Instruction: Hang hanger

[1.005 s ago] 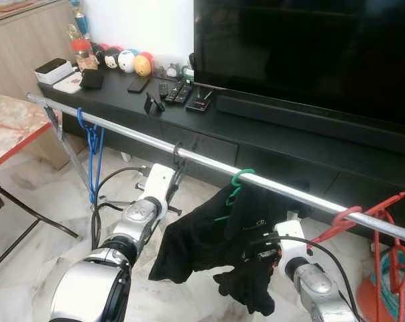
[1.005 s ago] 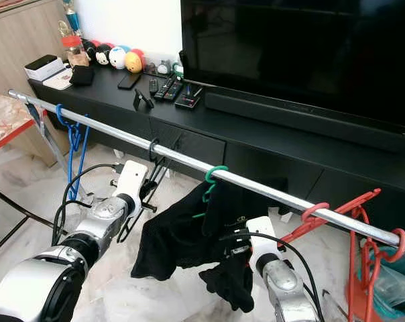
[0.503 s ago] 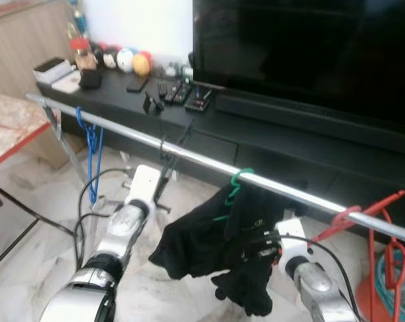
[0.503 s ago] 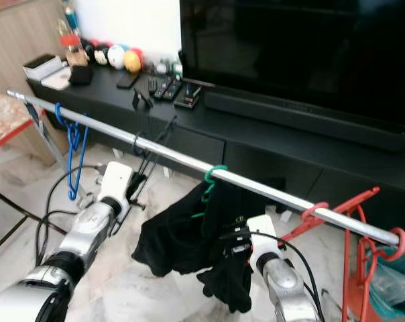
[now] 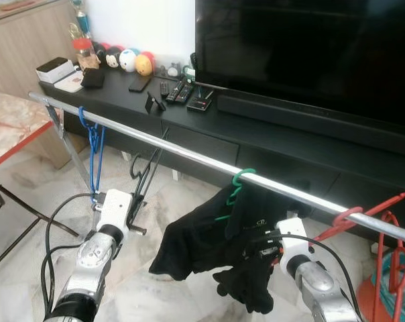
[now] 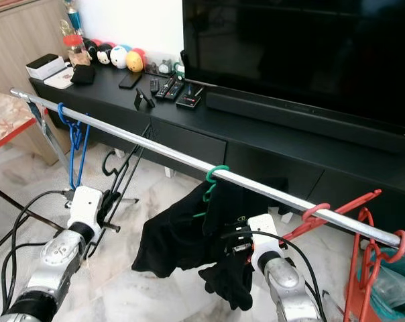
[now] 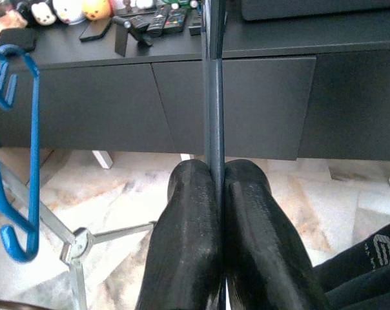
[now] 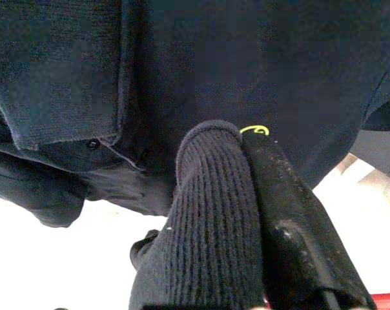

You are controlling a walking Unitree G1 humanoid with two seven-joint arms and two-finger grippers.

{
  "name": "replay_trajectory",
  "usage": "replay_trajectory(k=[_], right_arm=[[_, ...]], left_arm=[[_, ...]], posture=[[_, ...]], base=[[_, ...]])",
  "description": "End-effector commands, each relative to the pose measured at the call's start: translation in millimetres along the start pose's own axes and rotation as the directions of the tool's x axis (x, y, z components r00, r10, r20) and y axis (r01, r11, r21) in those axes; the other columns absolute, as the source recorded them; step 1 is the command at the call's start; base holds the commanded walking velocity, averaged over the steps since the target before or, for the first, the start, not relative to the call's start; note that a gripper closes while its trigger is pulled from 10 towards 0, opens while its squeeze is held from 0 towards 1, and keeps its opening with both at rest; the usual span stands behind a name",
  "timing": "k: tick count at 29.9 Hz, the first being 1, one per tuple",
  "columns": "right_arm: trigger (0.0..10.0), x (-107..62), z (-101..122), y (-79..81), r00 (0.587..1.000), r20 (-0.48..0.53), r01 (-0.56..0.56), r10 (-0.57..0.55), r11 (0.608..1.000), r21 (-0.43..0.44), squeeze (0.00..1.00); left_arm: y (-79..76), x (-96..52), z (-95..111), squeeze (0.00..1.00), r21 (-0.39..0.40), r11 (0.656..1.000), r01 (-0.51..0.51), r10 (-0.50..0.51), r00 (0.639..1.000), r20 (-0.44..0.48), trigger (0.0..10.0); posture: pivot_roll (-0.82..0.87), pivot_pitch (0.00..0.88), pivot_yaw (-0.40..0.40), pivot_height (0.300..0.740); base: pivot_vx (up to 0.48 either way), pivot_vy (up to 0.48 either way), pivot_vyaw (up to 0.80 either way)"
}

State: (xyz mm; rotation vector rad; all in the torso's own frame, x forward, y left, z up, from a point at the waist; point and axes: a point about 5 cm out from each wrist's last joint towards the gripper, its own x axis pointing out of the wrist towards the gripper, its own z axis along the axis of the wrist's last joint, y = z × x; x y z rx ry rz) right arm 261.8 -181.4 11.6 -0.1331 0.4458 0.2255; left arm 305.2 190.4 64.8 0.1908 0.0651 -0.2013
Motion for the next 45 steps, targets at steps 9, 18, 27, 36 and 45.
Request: replay_trajectory(k=[9,18,27,36,45], right_arm=[[10.0,2.8,16,-4.1,0.997,0.074,0.014,-0.013,1.000,-0.008,0.00],[10.0,3.0,16,-1.2,0.997,0.077,0.006,-0.005,1.000,-0.011,0.00],[10.0,3.6,16,-1.4,0.997,0.076,0.004,-0.003,1.000,-0.022,0.00],[10.0,4.0,16,0.5,0.997,0.076,0.000,0.002,1.000,-0.024,0.00],[10.0,2.6,14,0.2,0.997,0.072,0.004,-0.003,1.000,-0.021,0.00]], left_arm=[[-12.0,12.3,21,0.00,-0.051,0.999,0.012,-0.009,0.998,0.062,10.0],[-19.3,9.9,21,0.00,-0.065,0.997,0.030,-0.026,0.998,0.057,10.0],[-26.2,12.4,24,0.00,-0.086,0.995,0.051,-0.045,0.997,0.069,10.0],[-28.7,12.1,28,0.00,-0.108,0.992,0.063,-0.053,0.995,0.087,10.0],[-29.1,11.5,30,0.00,-0.117,0.991,0.063,-0.052,0.994,0.094,10.0]], posture=[[0.00,0.000,-0.005,0.740],[0.00,0.000,0.002,0.740],[-0.01,0.000,0.003,0.740],[0.00,0.000,0.003,0.740],[0.00,0.000,0.005,0.740]], base=[[0.000,0.000,0.00],[0.000,0.000,0.00],[-0.080,0.000,0.00],[-0.285,0.000,0.00],[-0.331,0.000,0.00]])
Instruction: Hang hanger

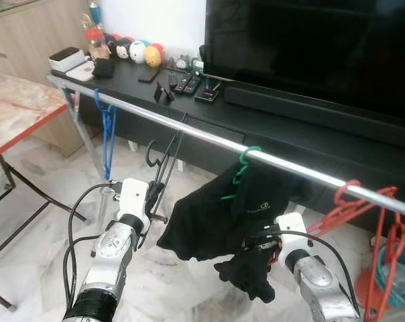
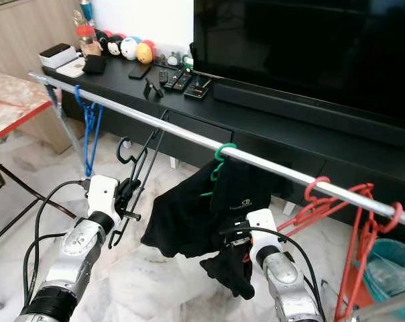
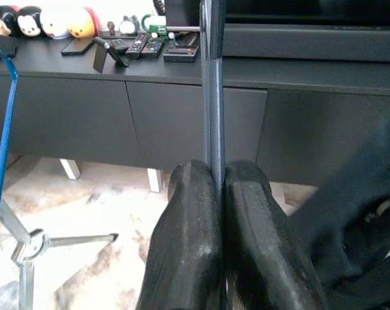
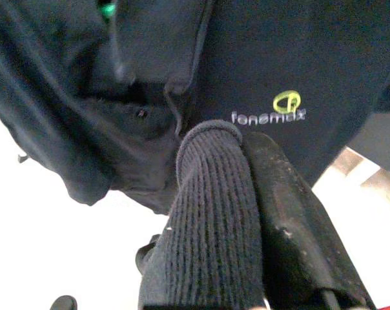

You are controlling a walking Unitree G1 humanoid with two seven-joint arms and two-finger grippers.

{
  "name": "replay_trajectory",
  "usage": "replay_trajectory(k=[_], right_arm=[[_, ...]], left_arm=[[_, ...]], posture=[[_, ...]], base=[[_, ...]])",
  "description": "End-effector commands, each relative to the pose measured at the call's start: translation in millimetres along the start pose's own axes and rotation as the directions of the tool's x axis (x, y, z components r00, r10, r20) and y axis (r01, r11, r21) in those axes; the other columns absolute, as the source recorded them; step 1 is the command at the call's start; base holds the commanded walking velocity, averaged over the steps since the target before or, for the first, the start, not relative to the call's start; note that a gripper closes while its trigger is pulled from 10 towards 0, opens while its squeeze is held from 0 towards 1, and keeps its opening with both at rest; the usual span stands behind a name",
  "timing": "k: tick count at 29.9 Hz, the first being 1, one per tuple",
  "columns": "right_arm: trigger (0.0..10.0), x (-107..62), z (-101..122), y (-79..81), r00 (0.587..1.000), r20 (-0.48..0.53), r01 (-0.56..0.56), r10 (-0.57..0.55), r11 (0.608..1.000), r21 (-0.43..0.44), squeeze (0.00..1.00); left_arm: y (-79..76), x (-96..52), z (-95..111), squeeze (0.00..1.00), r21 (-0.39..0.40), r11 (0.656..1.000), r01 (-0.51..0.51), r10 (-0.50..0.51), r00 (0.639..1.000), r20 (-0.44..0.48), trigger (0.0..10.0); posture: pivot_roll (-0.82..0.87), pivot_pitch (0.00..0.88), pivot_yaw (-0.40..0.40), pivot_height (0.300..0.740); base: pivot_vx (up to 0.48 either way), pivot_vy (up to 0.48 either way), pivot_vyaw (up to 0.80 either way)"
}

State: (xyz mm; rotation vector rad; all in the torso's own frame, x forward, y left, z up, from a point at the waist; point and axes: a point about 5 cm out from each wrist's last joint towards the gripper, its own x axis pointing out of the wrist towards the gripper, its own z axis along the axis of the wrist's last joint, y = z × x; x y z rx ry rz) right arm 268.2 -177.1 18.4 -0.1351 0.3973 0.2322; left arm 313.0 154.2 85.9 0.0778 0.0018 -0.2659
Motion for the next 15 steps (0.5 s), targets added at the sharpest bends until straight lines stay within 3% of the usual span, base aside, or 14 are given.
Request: replay_trajectory(k=[1,15], right_arm=[[10.0,-0.5,4.6,-1.4,1.000,0.025,0.005,-0.004,1.000,-0.012,0.00],[10.0,-0.1,4.7,-0.4,1.000,0.029,0.001,-0.001,1.000,-0.010,0.00]], left_arm=[[-0.1,-1.3,2.2,0.00,-0.018,1.000,-0.004,0.004,1.000,0.012,10.0],[0.2,-1.5,2.7,0.00,-0.020,1.000,-0.008,0.008,1.000,0.010,10.0]], posture=[[0.00,0.000,0.005,0.740],[0.00,0.000,0.003,0.740]], base=[[-0.326,0.000,0.00],[-0.320,0.000,0.00]])
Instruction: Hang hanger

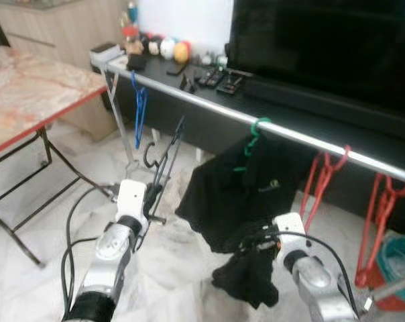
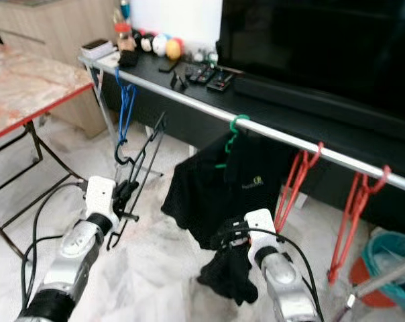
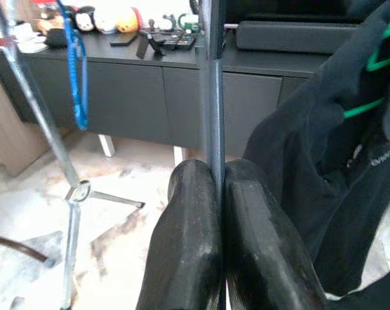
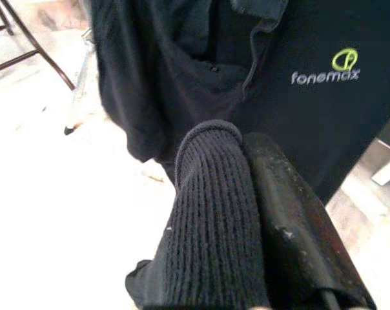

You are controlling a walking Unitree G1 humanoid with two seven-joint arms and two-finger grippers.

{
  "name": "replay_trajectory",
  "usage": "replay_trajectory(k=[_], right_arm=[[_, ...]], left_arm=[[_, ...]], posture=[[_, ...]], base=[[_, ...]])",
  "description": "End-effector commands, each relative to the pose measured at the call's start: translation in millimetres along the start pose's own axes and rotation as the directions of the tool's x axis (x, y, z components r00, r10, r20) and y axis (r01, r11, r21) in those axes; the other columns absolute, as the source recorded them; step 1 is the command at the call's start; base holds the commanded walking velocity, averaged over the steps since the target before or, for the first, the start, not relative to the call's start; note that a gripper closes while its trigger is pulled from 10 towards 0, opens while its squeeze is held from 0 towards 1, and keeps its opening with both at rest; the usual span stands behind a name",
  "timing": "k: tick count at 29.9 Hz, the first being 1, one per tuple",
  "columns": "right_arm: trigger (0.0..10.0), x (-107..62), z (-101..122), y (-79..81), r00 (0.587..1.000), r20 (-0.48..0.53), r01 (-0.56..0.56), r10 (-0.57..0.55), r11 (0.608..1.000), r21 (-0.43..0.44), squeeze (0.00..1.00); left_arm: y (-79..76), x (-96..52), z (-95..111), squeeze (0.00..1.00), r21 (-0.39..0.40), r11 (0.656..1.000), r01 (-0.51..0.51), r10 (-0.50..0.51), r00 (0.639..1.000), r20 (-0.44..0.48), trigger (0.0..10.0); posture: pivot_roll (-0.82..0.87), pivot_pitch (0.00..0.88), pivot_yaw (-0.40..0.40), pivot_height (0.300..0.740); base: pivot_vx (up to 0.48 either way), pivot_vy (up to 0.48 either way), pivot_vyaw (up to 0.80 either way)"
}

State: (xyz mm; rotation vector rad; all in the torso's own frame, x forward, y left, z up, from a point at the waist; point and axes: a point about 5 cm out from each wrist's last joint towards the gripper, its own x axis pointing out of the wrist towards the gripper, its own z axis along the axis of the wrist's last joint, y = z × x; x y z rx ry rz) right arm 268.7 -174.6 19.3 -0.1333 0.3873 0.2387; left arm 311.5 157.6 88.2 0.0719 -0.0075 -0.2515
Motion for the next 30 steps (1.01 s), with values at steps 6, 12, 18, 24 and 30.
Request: replay_trajectory(k=[6,12,18,24,30], right_arm=[[10.0,-0.6,4,-2.8,1.000,0.021,0.006,-0.005,1.000,-0.009,0.00],[10.0,-0.8,5,-3.7,1.000,0.022,0.003,-0.002,1.000,-0.014,0.00],[10.0,-0.7,8,-6.4,0.999,0.041,0.014,-0.014,1.000,-0.013,0.00],[10.0,-0.4,12,-9.1,0.997,0.060,0.044,-0.043,0.999,-0.005,0.00],[10.0,1.5,11,-15.1,0.995,0.040,0.089,-0.090,0.996,0.013,0.00]], left_arm=[[-3.2,0.7,0,0.00,-0.016,1.000,0.006,-0.006,1.000,-0.002,10.0],[-2.7,-1.0,-2,0.00,-0.015,1.000,-0.002,0.002,1.000,-0.009,10.0],[-1.9,-2.7,-5,0.00,-0.019,1.000,-0.016,0.015,1.000,-0.019,10.0],[-0.9,-3.1,-6,0.00,-0.038,0.999,-0.027,0.026,0.999,-0.029,10.0],[-1.6,-3.0,-7,0.00,-0.036,0.999,-0.024,0.023,0.999,-0.037,10.0]], posture=[[0.00,0.000,0.001,0.740],[0.00,0.000,-0.007,0.740],[0.00,0.000,-0.009,0.740],[0.00,0.000,-0.010,0.740],[0.01,0.000,-0.011,0.740]], base=[[-0.315,0.000,0.00],[-0.308,0.000,0.00],[-0.154,0.000,0.00],[0.000,0.000,0.00],[0.000,0.401,-0.33]])
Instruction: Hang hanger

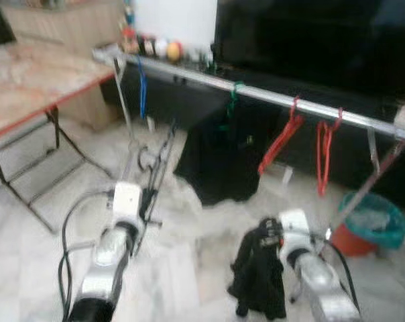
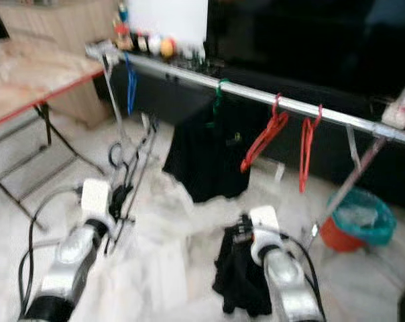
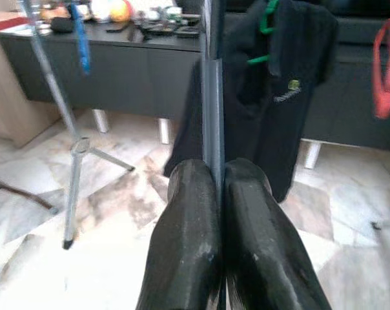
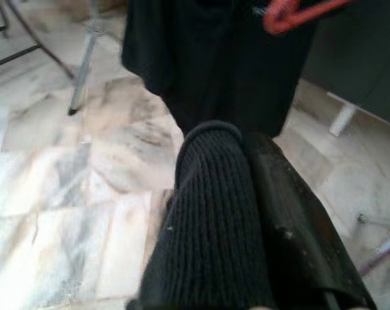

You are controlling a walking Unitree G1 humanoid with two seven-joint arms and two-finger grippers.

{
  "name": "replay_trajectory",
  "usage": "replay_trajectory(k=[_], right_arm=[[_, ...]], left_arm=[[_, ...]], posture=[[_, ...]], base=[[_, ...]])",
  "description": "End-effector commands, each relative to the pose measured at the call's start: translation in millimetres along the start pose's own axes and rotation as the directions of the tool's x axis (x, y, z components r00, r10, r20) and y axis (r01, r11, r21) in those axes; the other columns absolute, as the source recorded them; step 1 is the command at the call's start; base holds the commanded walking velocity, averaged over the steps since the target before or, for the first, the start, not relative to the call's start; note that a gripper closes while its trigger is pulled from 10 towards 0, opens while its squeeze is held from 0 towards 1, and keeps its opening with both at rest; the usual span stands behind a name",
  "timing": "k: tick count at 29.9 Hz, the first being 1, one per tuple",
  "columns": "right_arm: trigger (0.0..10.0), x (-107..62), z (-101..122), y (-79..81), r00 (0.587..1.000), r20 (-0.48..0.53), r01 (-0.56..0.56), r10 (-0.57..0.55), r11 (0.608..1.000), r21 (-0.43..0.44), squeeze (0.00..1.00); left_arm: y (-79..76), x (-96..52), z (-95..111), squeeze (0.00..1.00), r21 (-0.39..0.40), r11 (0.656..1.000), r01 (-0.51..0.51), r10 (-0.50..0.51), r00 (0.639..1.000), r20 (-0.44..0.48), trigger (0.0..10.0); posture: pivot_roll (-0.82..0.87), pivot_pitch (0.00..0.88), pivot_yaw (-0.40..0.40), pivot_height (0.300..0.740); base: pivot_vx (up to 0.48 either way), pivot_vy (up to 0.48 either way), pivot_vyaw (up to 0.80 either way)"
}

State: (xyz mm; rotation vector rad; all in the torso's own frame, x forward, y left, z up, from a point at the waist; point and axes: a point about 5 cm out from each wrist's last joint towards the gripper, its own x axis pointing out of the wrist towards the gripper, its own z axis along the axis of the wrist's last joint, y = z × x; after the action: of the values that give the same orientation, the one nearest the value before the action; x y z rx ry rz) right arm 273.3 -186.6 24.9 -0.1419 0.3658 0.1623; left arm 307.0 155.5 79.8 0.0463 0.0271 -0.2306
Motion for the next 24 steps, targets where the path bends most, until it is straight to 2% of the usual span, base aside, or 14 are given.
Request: replay_trajectory(k=[1,15,24], right_arm=[[10.0,2.2,7.8,-1.7,1.000,0.030,0.010,-0.009,1.000,-0.012,0.00],[10.0,2.9,11.7,-1.2,0.998,0.054,0.035,-0.036,0.999,0.013,0.00],[10.0,3.5,11.9,-2.1,0.997,0.056,0.047,-0.047,0.999,0.007,0.00]], left_arm=[[2.1,0.9,0.8,0.00,-0.008,1.000,-0.004,0.004,1.000,-0.007,10.0],[2.1,0.7,1.2,0.00,-0.003,1.000,0.002,-0.002,1.000,-0.007,10.0],[2.3,1.2,1.6,0.00,-0.004,1.000,0.006,-0.006,1.000,-0.010,10.0]], posture=[[0.01,0.000,-0.011,0.740],[0.01,0.000,-0.005,0.740],[0.01,0.000,0.001,0.740]], base=[[0.000,0.480,-0.77],[0.000,0.428,-0.04],[0.000,0.345,-0.74]])
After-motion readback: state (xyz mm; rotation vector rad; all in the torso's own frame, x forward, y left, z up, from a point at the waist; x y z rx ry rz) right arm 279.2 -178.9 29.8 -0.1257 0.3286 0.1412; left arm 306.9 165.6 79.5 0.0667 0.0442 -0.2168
